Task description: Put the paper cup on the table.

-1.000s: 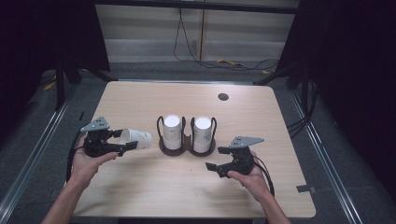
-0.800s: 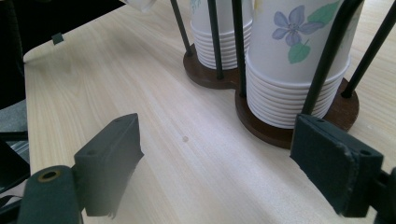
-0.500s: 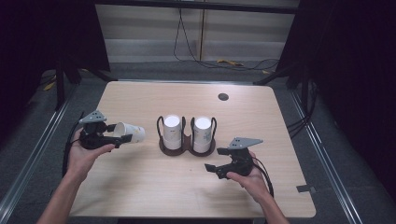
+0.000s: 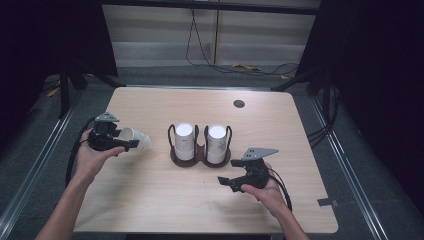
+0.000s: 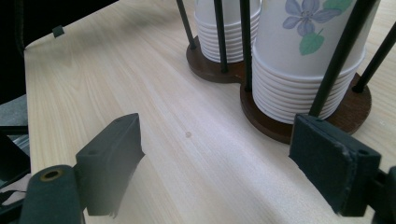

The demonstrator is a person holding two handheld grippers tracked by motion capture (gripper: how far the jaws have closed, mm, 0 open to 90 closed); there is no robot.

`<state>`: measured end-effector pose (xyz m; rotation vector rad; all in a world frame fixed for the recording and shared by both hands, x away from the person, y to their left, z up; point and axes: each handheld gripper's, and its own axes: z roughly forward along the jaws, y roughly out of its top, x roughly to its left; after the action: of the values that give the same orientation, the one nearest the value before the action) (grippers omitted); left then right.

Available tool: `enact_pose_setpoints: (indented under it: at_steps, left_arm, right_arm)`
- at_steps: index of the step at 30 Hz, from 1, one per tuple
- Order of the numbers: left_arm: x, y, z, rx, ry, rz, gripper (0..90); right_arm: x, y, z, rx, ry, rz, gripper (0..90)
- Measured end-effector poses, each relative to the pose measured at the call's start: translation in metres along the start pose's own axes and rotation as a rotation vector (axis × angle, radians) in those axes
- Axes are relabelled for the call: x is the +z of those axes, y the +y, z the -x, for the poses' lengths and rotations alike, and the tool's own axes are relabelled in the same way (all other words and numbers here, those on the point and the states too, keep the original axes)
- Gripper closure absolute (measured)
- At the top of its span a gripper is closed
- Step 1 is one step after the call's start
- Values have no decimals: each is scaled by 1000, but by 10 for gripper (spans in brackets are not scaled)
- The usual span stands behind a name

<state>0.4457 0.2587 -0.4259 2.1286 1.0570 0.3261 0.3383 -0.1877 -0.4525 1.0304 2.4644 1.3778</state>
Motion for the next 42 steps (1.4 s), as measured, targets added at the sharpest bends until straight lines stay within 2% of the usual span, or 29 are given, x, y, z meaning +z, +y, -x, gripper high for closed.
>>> enact_pose_setpoints:
  at_steps: [8, 18, 21, 25, 27, 30, 32, 36, 42]
  left_arm:
    - [6, 7, -6, 0, 30, -60, 254]
    - [22, 11, -13, -31, 34, -168, 247]
    - [27, 12, -16, -40, 19, -191, 244]
    - [28, 12, -16, -49, 28, -180, 233]
    - [29, 12, -16, -32, 20, -185, 224]
    - [30, 12, -15, -29, 19, -178, 208]
    - [34, 13, -15, -50, 11, -162, 205]
    - [36, 13, -13, -60, 7, -141, 202]
    - [39, 13, -12, -35, -9, -160, 198]
  right_arm:
    - [1, 0, 0, -2, -1, -8, 168]
    - [3, -1, 1, 2, -8, -14, 165]
    - [4, -1, 0, 2, -10, -21, 165]
    - [4, -1, 0, -4, -9, -29, 165]
    - [4, -1, 0, -2, -10, -28, 164]
    - [4, -1, 0, -4, -11, -28, 164]
    - [3, -1, 0, -1, -14, -26, 164]
    - [3, -1, -1, -1, -11, -21, 164]
    - [4, -1, -1, -4, -8, -20, 164]
